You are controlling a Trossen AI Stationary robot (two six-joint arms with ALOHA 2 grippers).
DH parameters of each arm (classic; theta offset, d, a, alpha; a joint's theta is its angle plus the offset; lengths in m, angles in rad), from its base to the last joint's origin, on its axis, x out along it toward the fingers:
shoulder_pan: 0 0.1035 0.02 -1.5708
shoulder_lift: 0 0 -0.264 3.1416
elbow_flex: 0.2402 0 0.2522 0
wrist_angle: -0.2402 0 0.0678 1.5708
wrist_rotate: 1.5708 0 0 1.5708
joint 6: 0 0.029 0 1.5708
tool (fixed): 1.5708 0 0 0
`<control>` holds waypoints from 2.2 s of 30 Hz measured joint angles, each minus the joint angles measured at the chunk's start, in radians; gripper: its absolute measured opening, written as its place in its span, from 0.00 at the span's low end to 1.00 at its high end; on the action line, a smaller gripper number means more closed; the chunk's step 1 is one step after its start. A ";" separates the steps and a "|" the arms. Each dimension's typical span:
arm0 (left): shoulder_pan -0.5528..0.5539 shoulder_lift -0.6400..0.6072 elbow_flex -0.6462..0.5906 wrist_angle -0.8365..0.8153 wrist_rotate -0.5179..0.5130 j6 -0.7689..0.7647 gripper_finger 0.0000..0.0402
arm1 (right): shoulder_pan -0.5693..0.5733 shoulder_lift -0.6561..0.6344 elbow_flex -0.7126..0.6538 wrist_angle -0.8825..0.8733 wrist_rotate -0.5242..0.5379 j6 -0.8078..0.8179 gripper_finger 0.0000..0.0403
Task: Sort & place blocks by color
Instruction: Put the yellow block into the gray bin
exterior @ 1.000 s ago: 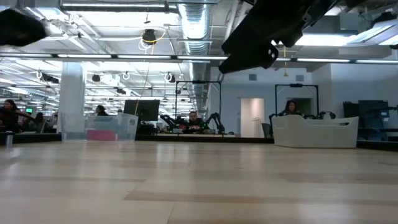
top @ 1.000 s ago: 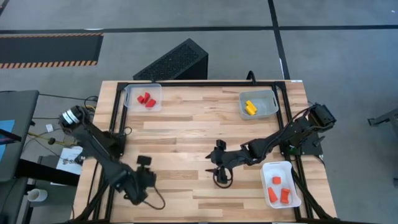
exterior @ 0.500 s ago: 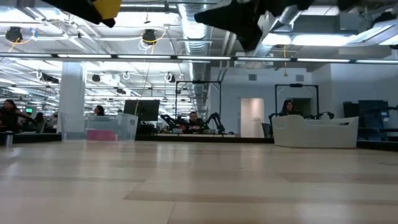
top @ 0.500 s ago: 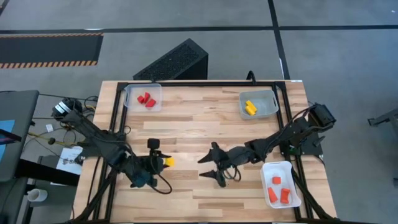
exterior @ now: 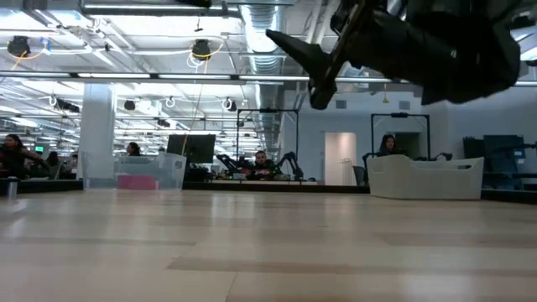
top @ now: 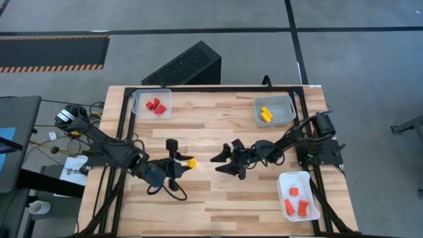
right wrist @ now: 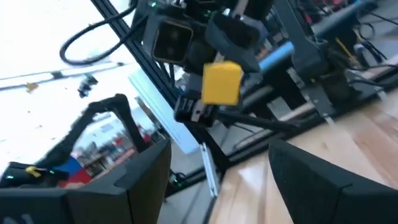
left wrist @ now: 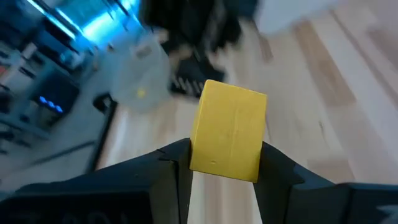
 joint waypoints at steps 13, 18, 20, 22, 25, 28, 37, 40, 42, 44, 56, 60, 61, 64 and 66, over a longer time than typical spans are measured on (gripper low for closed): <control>0.082 -0.001 -0.183 0.479 0.032 0.187 0.24 | -0.005 0.097 0.040 0.079 -0.062 0.050 0.72; 0.085 0.000 -0.257 0.590 0.035 0.178 0.24 | 0.001 0.086 0.056 0.079 -0.076 0.050 0.72; 0.085 0.000 -0.278 0.624 0.053 0.171 0.24 | -0.002 0.088 0.065 0.078 -0.076 0.057 0.72; 0.085 0.000 -0.282 0.646 0.055 0.170 0.24 | -0.012 0.086 0.077 0.069 -0.074 0.084 0.72; 0.085 0.000 -0.283 0.665 0.065 0.177 0.24 | -0.036 0.088 0.090 0.010 -0.052 0.126 0.72; 0.090 0.000 -0.283 0.696 0.088 0.193 0.24 | -0.063 0.087 0.112 -0.019 -0.053 0.143 0.72; 0.105 0.000 -0.283 0.705 0.115 0.205 0.24 | -0.112 0.087 0.211 -0.086 -0.151 0.182 0.72; 0.109 0.000 -0.283 0.705 0.118 0.205 0.24 | -0.118 0.087 0.250 -0.143 -0.185 0.182 0.72; 0.113 0.000 -0.283 0.703 0.123 0.203 0.24 | -0.118 0.087 0.272 -0.172 -0.194 0.172 0.72; 0.120 0.000 -0.283 0.703 0.139 0.202 0.24 | -0.118 0.087 0.293 -0.199 -0.203 0.164 0.72; 0.121 -0.001 -0.282 0.707 0.139 0.202 0.24 | -0.117 0.087 0.306 -0.207 -0.207 0.155 0.67; 0.121 -0.001 -0.282 0.707 0.137 0.205 0.24 | -0.118 0.088 0.306 -0.207 -0.208 0.156 0.58; 0.121 -0.001 -0.282 0.706 0.136 0.209 0.24 | -0.118 0.087 0.306 -0.206 -0.210 0.157 0.54; 0.121 -0.002 -0.282 0.702 0.137 0.198 0.24 | -0.117 0.087 0.306 -0.204 -0.212 0.150 0.41; 0.122 -0.002 -0.282 0.697 0.143 0.187 0.24 | -0.117 0.087 0.305 -0.204 -0.220 0.145 0.33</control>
